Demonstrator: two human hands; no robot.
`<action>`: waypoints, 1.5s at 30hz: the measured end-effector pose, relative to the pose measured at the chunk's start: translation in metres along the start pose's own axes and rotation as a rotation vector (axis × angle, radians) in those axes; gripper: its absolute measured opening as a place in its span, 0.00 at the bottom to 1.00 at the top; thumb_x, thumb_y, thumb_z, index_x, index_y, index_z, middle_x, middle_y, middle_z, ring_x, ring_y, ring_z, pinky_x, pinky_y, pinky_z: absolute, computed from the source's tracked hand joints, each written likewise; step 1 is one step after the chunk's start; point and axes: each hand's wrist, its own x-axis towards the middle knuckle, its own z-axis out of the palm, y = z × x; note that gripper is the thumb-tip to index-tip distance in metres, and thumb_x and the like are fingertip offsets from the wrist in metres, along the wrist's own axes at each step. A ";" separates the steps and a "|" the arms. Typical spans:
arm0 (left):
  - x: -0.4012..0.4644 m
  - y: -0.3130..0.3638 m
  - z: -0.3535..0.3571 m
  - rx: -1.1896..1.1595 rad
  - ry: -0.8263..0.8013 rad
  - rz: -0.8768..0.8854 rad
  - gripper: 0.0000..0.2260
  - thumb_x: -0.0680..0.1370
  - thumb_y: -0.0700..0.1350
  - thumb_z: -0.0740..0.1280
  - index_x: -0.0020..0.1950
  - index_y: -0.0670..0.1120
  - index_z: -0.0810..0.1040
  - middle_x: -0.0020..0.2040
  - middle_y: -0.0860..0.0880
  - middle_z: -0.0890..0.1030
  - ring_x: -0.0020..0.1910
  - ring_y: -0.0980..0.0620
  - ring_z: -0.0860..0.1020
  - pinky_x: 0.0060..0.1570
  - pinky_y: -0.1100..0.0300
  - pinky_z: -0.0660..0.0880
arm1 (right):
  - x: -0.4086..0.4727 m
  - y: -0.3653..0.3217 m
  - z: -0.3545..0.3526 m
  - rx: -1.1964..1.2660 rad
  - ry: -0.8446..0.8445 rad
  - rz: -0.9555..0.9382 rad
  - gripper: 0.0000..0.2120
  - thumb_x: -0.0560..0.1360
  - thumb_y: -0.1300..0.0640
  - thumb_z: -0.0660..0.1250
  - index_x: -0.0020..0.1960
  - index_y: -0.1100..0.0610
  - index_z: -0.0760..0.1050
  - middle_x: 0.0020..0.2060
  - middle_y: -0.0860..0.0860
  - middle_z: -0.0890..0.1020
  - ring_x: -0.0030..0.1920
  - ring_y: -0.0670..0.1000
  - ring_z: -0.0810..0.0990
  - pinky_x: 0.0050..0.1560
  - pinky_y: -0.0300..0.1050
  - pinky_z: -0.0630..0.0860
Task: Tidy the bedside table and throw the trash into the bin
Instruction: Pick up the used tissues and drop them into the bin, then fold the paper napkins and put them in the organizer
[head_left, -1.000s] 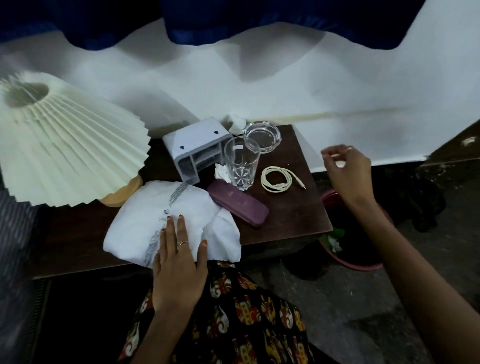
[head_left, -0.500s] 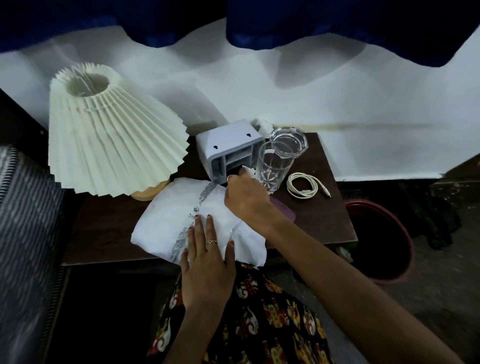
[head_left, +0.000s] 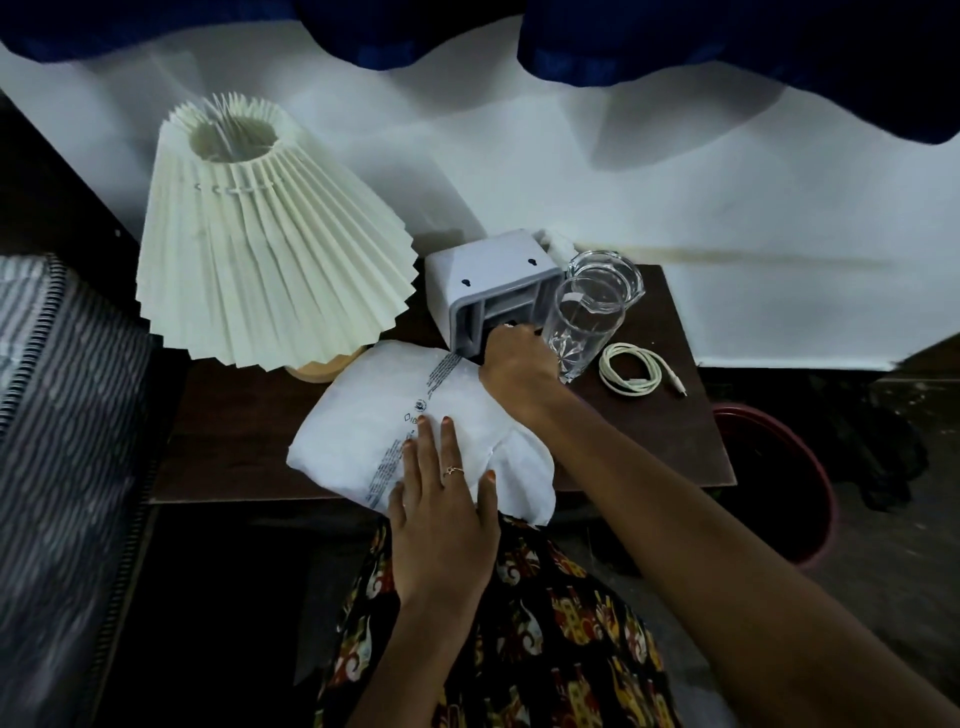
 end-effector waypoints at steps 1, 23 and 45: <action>0.000 0.000 0.000 0.002 -0.004 -0.003 0.30 0.80 0.61 0.45 0.77 0.52 0.37 0.79 0.51 0.40 0.77 0.51 0.43 0.74 0.50 0.52 | -0.001 0.001 -0.002 -0.006 0.021 -0.022 0.17 0.76 0.64 0.61 0.65 0.63 0.70 0.65 0.62 0.72 0.65 0.61 0.72 0.59 0.54 0.73; -0.007 0.000 -0.013 0.041 -0.053 0.002 0.32 0.80 0.59 0.52 0.77 0.50 0.40 0.79 0.51 0.41 0.77 0.51 0.44 0.73 0.48 0.50 | -0.088 0.291 0.033 0.618 0.184 0.592 0.19 0.76 0.53 0.62 0.41 0.69 0.80 0.35 0.60 0.78 0.35 0.57 0.76 0.35 0.46 0.67; -0.015 -0.012 -0.038 -0.584 0.327 -0.257 0.24 0.79 0.40 0.61 0.73 0.40 0.61 0.71 0.44 0.65 0.70 0.48 0.65 0.70 0.54 0.64 | -0.095 0.113 0.029 0.126 0.354 -0.769 0.21 0.74 0.64 0.65 0.66 0.57 0.71 0.66 0.55 0.74 0.63 0.57 0.75 0.61 0.50 0.74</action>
